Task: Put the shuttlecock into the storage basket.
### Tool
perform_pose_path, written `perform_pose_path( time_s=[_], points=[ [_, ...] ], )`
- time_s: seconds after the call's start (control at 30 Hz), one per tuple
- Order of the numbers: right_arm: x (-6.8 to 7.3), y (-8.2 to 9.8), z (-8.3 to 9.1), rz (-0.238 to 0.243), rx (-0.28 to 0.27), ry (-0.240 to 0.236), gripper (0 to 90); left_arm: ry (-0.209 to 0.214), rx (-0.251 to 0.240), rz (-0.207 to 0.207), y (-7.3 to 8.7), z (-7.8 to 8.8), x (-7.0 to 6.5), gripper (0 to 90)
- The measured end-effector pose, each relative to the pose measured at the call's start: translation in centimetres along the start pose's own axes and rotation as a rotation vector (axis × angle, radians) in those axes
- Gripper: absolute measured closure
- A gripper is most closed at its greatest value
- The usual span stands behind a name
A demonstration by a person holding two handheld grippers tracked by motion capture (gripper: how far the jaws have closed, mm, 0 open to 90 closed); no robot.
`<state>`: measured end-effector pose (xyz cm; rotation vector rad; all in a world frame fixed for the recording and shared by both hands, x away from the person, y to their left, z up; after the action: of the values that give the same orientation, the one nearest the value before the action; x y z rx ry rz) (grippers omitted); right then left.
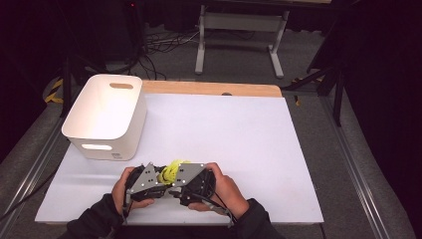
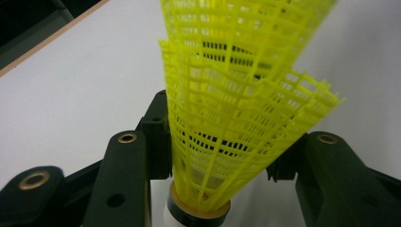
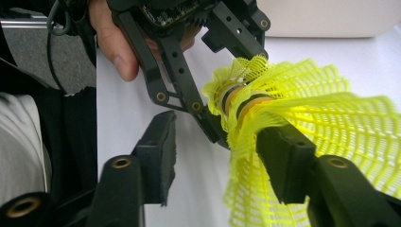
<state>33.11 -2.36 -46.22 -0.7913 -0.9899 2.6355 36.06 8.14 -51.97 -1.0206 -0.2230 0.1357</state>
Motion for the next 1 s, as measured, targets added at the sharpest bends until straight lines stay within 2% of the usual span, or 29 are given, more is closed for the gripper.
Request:
perform_pose_path(
  time_s=[0.1, 0.27, 0.5, 0.73, 1.0],
  points=[
    [-0.1, -0.1, 0.2, -0.002, 0.003, 0.027, 44.5, -0.001, -0.013, 0.004, -0.2, 0.1, -0.1, 54.2],
    [-0.2, 0.1, 0.2, 0.011, 0.026, 0.038, 39.8, 0.000, -0.023, 0.008, -0.2, 0.3, -0.1, 54.3],
    [-0.6, 0.0, 0.7, 0.001, 0.024, 0.060, 35.8, -0.004, -0.034, 0.007, -0.2, 0.5, 0.1, 54.3],
    [-1.2, -0.1, 1.8, -0.017, -0.001, 0.079, 33.0, 0.000, -0.045, 0.011, -0.2, 0.6, 0.1, 54.1],
    [-2.0, -0.3, 3.4, -0.035, -0.061, 0.123, 29.5, 0.005, -0.050, 0.022, 0.0, 0.6, 0.2, 54.0]
  ],
)
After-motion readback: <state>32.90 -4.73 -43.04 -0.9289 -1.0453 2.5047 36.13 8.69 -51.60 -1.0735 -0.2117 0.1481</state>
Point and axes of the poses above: each handheld gripper's, and its own axes: z roughly backward along the jaws, y roughly out of its underside, x roughly to its left, the point moved 7 cm from there along -z, roughly forward along the jaws, and after that the axes turned 15 degrees about y, right-handed, at the moved point
